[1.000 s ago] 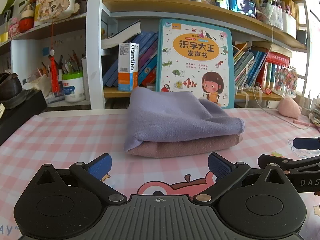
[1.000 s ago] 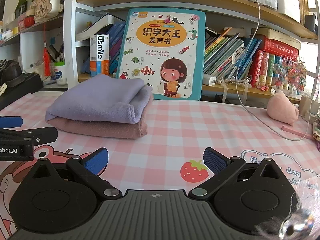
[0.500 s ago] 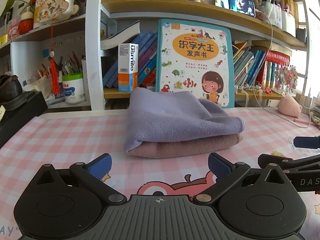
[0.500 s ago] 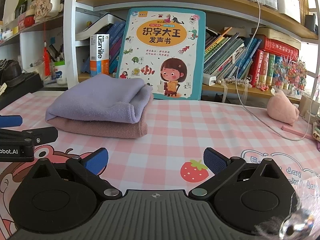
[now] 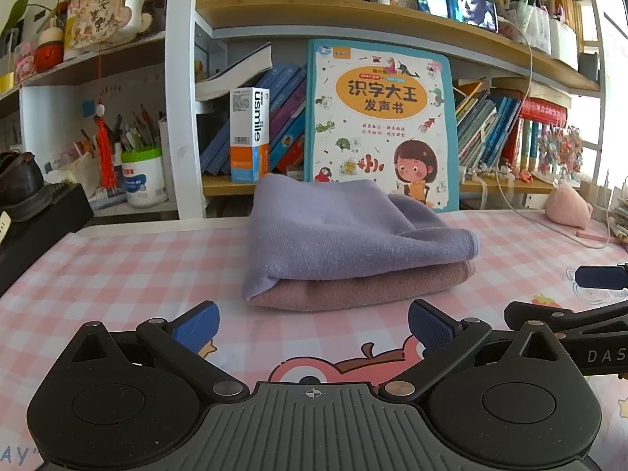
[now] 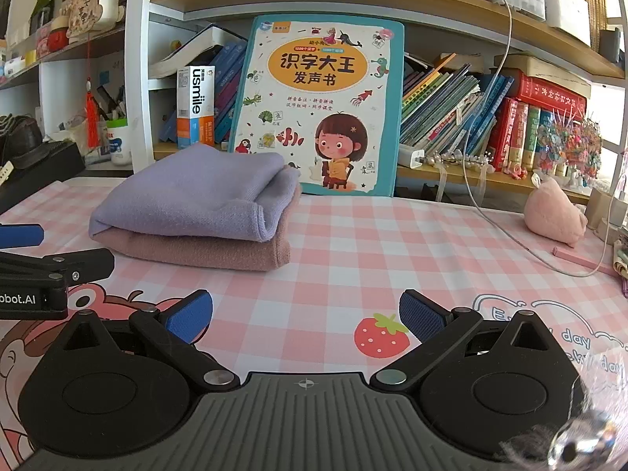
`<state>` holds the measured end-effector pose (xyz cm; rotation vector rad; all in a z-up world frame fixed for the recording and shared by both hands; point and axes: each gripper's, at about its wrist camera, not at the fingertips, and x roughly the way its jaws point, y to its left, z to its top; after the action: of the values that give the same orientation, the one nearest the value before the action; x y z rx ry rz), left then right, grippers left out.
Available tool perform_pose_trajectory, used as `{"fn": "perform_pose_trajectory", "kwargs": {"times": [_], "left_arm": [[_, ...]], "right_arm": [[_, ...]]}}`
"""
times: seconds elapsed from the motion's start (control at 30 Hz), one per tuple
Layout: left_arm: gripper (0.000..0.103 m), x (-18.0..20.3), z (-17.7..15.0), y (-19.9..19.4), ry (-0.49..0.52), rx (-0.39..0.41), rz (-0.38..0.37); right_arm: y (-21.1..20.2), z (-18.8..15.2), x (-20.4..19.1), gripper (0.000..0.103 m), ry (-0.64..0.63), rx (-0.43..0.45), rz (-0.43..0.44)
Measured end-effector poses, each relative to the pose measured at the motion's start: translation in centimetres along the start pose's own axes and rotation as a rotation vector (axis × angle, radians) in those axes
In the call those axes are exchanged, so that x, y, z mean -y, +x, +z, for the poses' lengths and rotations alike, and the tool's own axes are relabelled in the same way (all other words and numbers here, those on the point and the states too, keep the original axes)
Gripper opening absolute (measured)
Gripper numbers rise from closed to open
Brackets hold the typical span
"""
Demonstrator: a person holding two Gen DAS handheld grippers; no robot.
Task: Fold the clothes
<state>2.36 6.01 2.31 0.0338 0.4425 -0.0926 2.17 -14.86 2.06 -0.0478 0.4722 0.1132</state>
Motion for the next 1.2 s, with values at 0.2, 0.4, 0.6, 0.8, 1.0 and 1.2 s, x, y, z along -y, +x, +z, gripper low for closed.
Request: {"fn": "perform_pose_trajectory", "kwargs": {"times": [0.2,0.4,0.6,0.8,1.0,1.2], "left_arm": [[0.103,0.05,0.01,-0.03,0.005,0.002,0.002],[0.103,0.06,0.03,-0.04,0.003,0.001,0.003],[0.103,0.05,0.00,0.00,0.003,0.000,0.004],[0.103,0.11,0.03,0.00,0.003,-0.002,0.005],[0.103,0.08,0.04,0.04,0.004,-0.003,0.005],[0.103,0.00,0.05,0.14,-0.001,-0.009,0.001]], "right_arm": [[-0.03,0.00,-0.03,0.102,0.000,0.002,-0.002],[-0.04,-0.02,-0.05,0.102,0.000,0.002,-0.002],[-0.06,-0.03,-0.08,0.102,-0.002,0.002,-0.003],[-0.07,-0.05,-0.13,0.102,-0.003,0.002,-0.004],[-0.04,-0.03,-0.09,0.102,-0.005,0.000,-0.002],[-0.03,-0.02,-0.08,0.102,-0.005,0.000,-0.001]]}}
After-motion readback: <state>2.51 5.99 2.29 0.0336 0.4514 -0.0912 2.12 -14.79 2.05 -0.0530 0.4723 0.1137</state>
